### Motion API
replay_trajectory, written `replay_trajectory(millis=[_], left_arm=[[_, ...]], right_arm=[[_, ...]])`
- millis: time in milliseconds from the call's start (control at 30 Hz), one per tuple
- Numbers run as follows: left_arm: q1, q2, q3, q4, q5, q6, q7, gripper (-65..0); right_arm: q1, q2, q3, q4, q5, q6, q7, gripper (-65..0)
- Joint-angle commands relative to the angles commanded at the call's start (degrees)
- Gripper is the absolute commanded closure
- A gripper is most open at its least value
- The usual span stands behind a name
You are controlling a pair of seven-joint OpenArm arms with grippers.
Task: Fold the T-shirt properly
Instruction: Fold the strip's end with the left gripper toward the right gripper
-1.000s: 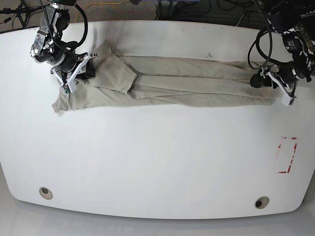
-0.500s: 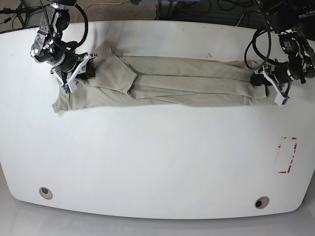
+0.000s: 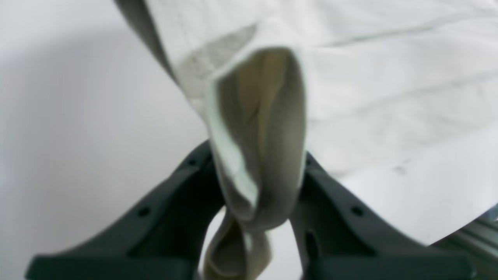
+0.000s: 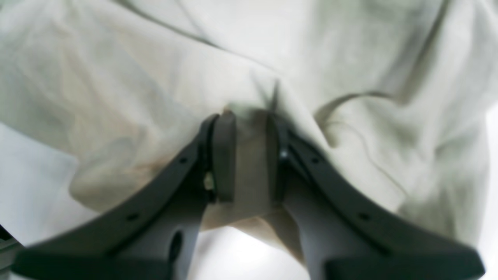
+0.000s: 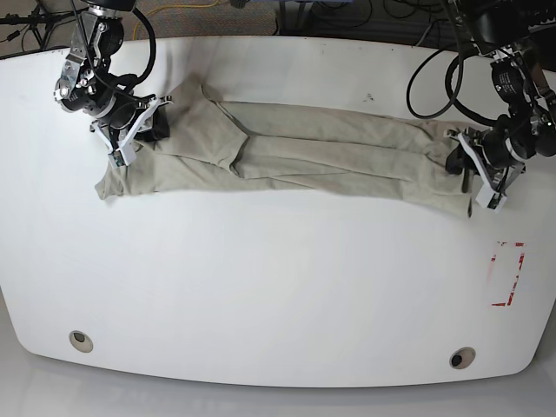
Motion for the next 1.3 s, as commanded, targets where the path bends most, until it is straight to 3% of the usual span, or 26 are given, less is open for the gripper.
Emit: replay_trajectory(millis=[133, 367, 633, 833, 967, 1300], left_arm=[[0.0, 0.0, 5.36, 3.52, -0.09, 1.67, 0.0, -5.6], [-0.44, 0.18, 14.24, 4.22, -0.44, 1.93, 0.09, -5.7], [-0.7, 7.12, 17.49, 3.96, 0.0, 2.02, 0.09, -6.0], [-2.29, 10.37, 19.52, 3.78, 0.18, 2.11, 0.09, -6.0], [-2.46, 13.45, 19.96, 3.78, 2.73, 2.11, 0.09, -6.0], [-2.55, 16.97, 24.53, 3.69, 7.38, 2.11, 0.09, -6.1]], right_arm=[[0.0, 0.0, 0.0, 0.0, 0.18, 0.0, 0.0, -12.4], [0.09, 0.0, 0.0, 0.0, 0.18, 0.0, 0.0, -12.4], [0.09, 0.0, 0.0, 0.0, 0.09, 0.0, 0.0, -12.4], [0.09, 0.0, 0.0, 0.0, 0.18, 0.0, 0.0, -12.4], [0.09, 0.0, 0.0, 0.0, 0.09, 0.0, 0.0, -12.4], [0.09, 0.0, 0.0, 0.0, 0.26, 0.0, 0.0, -12.4]])
